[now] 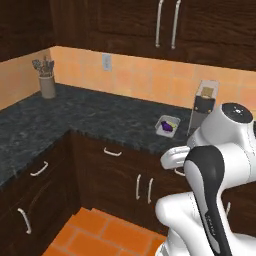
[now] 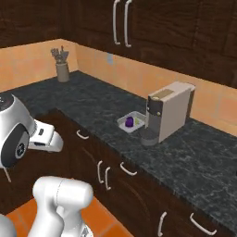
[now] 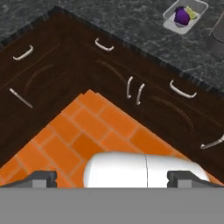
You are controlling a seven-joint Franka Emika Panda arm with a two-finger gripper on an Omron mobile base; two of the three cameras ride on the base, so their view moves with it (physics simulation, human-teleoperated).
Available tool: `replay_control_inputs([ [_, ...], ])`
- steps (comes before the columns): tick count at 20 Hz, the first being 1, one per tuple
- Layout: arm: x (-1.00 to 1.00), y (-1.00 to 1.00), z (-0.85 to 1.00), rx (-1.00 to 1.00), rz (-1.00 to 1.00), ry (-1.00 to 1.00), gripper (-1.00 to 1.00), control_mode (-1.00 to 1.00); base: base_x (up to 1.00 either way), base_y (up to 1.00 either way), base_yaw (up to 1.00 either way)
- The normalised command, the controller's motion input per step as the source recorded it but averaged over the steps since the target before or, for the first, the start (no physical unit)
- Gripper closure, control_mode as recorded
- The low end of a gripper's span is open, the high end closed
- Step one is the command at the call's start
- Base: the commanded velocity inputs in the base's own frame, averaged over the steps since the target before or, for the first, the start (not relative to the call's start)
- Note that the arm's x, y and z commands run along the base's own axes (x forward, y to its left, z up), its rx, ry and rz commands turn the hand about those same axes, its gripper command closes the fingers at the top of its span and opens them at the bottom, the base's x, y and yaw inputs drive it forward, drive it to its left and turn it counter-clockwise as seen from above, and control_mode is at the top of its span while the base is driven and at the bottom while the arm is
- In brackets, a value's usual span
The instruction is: Take the meat container that has the shrimp and place it on the second highest rack of the freezer. Then take the vegetable container that has the eggplant and lemon wedge and place it on the highest rack of the freezer.
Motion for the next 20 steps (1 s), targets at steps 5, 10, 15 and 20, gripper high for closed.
replay_control_inputs([
  [5, 0.0, 0.0, 0.0, 0.0, 0.0, 0.0, -1.0, 1.0, 0.8, 0.0, -0.47],
  [10, 0.0, 0.0, 0.0, 0.0, 0.0, 0.0, -1.0, 1.0, 0.96, 0.11, -0.61],
  [15, 0.0, 0.0, 0.0, 0.0, 0.0, 0.0, -1.0, 1.0, 0.74, 0.38, -0.55],
  [20, 0.0, 0.0, 0.0, 0.0, 0.0, 0.0, -1.0, 1.0, 0.26, 0.32, -0.18],
])
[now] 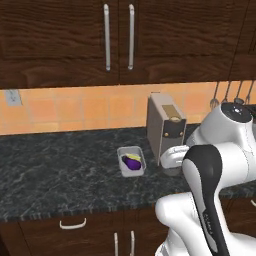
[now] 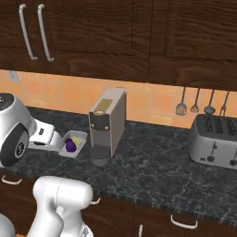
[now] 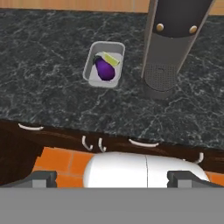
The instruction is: Take the meat container that has the shrimp and place it on the second highest rack of the freezer. Then take the vegetable container that has the eggplant and lemon wedge and place it on the highest rack of the freezer.
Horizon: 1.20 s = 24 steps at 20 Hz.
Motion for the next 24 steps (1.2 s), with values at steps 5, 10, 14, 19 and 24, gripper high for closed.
replay_control_inputs([
  [5, 0.0, 0.0, 0.0, 0.0, 0.0, 0.0, -1.0, 1.0, 0.36, 0.44, -0.1],
  [10, 0.0, 0.0, 0.0, 0.0, 0.0, 0.0, -1.0, 1.0, 0.45, 0.35, -0.17],
  [14, 0.0, 0.0, 0.0, 0.0, 0.0, 0.0, -1.0, 1.0, 0.3, 0.34, -0.13],
  [19, 0.0, 0.0, 0.0, 0.0, 0.0, 0.0, -1.0, 1.0, 0.36, 0.15, -0.04],
  [24, 0.0, 0.0, 0.0, 0.0, 0.0, 0.0, -1.0, 1.0, 0.0, 0.0, 0.0],
])
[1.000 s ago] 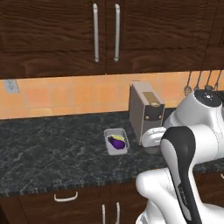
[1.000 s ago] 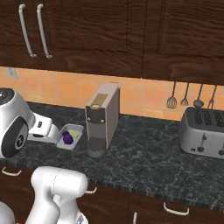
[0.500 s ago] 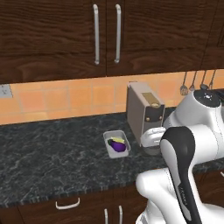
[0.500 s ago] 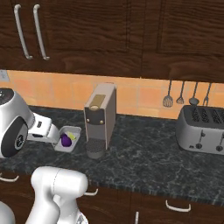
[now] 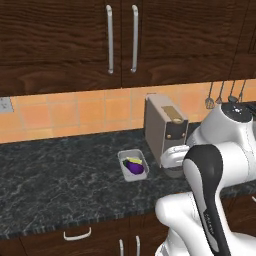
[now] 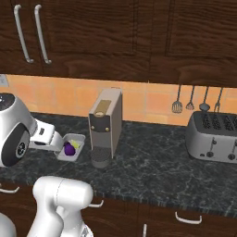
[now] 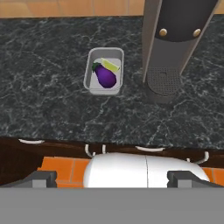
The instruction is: Take the meat container that has the shrimp and place it on the second highest rack of the freezer. Then take the vegetable container that has the eggplant and lemon wedge and place it on the highest rack of the freezer.
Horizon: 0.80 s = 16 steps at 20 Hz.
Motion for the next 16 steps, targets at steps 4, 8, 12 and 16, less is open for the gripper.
replay_control_inputs([
  [4, 0.22, 0.05, 0.0, 0.0, 0.0, 0.04, -1.0, -1.0, 0.03, 0.0, 0.0],
  [8, 0.69, 0.0, 0.0, 0.0, 0.0, 0.1, -1.0, -1.0, 0.0, 0.0, 0.0],
  [12, 0.63, 0.05, -0.26, 0.0, 0.0, 0.0, -1.0, -1.0, 0.0, 0.0, 0.0],
  [16, 0.57, 0.15, -0.49, -0.03, -0.06, 0.01, -1.0, -1.0, 0.0, 0.0, 0.0],
])
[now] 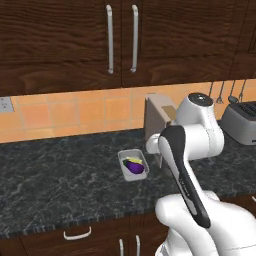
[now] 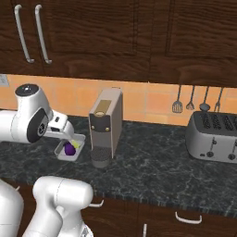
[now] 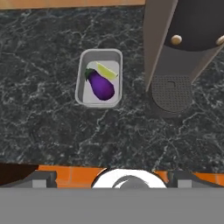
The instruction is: Take the meat container that has the shrimp and place it on the second highest rack of the freezer. Then take the vegetable container that has the eggplant and lemon wedge and place it on the highest rack of the freezer.
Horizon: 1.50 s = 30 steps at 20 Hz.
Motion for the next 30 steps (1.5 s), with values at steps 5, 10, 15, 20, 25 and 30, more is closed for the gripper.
replay_control_inputs([
  [5, 0.26, 0.02, -0.64, -0.01, -0.08, 0.02, -1.0, -1.0, 0.0, 0.0, 0.0],
  [10, 0.39, 0.08, -0.6, 0.0, -0.08, 0.01, -1.0, -1.0, 0.0, 0.0, 0.0],
  [15, 0.51, 0.02, -0.22, 0.0, -0.18, 0.12, -1.0, -1.0, 0.0, 0.0, 0.0],
  [20, 0.35, -0.02, 0.0, 0.0, -0.21, 0.18, -1.0, -1.0, 0.0, 0.0, 0.0],
  [25, 0.2, 0.0, -0.37, 0.0, -0.1, 0.12, -1.0, -1.0, 0.0, 0.0, 0.0],
  [30, 0.27, 0.0, -0.56, 0.0, -0.07, 0.02, -1.0, -1.0, 0.0, 0.0, 0.0],
])
